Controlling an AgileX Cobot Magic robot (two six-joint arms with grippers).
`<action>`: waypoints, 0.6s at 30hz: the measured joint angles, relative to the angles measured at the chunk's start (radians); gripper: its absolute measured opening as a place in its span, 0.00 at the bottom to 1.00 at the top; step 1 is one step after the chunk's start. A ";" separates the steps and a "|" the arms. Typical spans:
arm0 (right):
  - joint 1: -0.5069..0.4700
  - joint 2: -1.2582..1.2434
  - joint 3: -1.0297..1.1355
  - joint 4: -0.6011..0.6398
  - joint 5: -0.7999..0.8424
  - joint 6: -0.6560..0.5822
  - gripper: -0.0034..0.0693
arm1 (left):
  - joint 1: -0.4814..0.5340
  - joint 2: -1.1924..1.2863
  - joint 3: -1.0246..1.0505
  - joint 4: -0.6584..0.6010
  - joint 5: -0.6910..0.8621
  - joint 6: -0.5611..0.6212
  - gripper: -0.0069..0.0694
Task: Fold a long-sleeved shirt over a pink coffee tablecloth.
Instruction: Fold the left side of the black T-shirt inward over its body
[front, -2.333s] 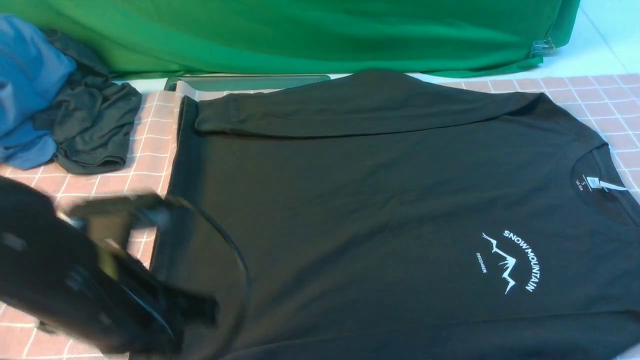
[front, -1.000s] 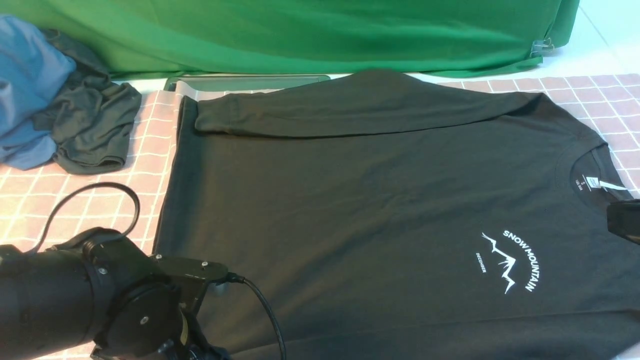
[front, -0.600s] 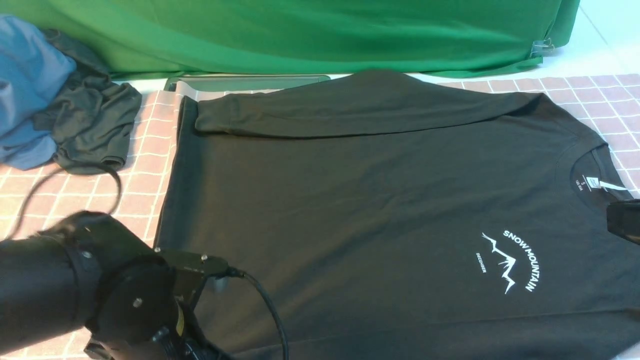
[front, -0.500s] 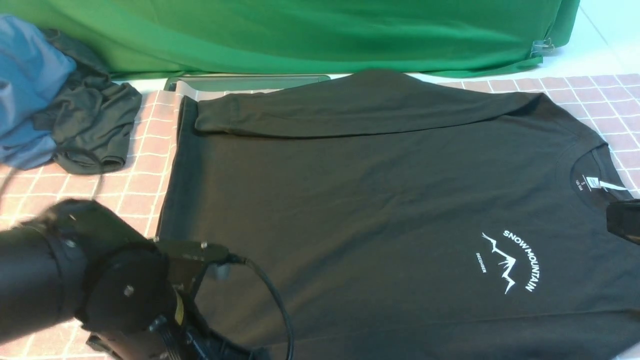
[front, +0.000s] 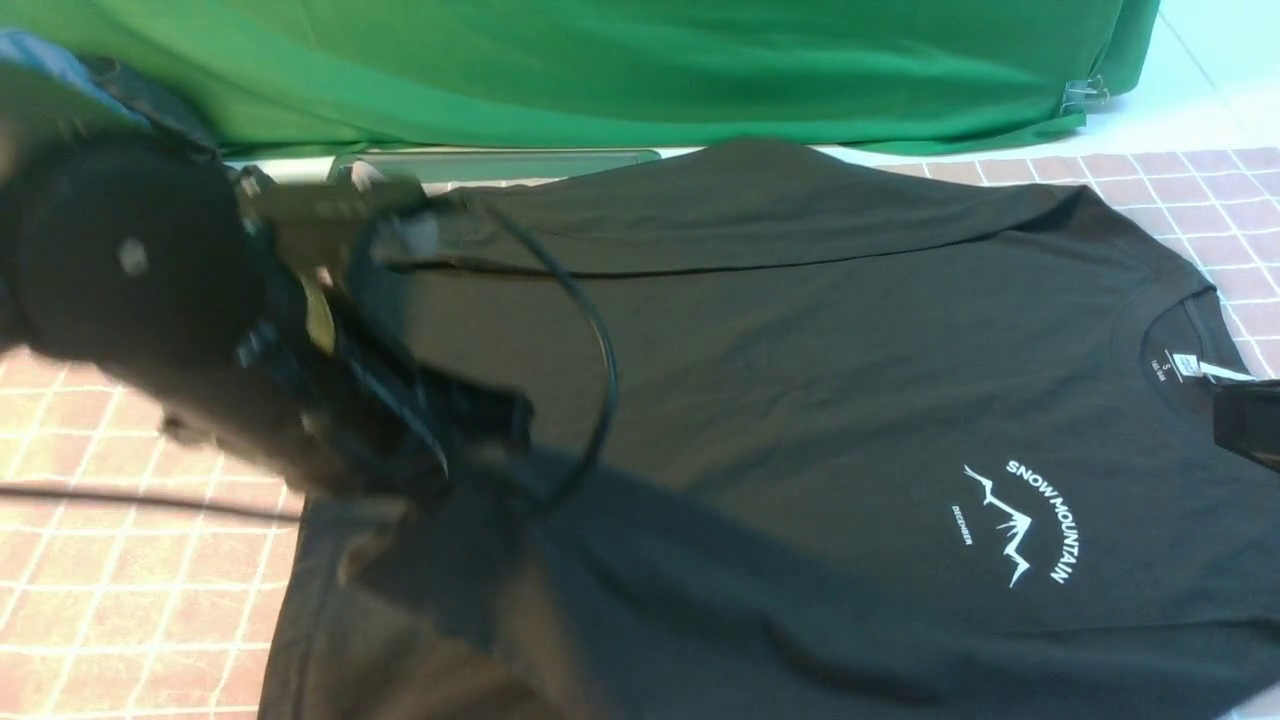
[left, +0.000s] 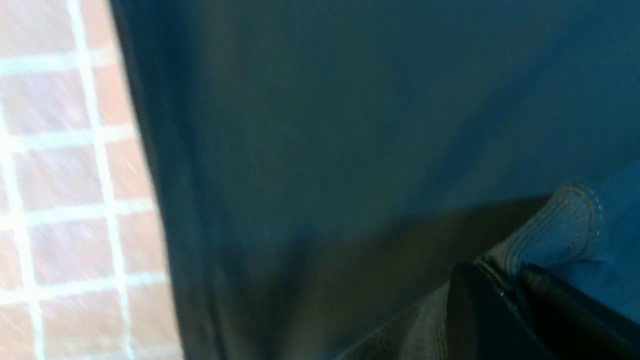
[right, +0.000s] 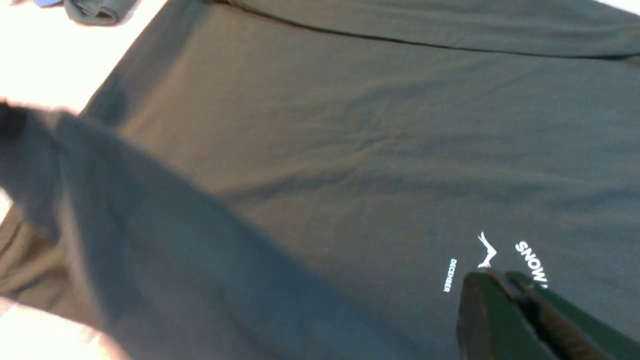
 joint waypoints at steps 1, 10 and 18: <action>0.000 0.000 0.000 0.000 -0.001 0.000 0.11 | 0.009 0.002 -0.005 0.000 -0.003 0.005 0.13; 0.000 0.000 0.000 0.003 -0.016 0.000 0.11 | 0.156 0.073 -0.033 0.009 -0.177 0.152 0.13; 0.000 0.000 0.000 0.005 -0.016 0.000 0.12 | 0.200 0.153 -0.033 0.044 -0.324 0.182 0.13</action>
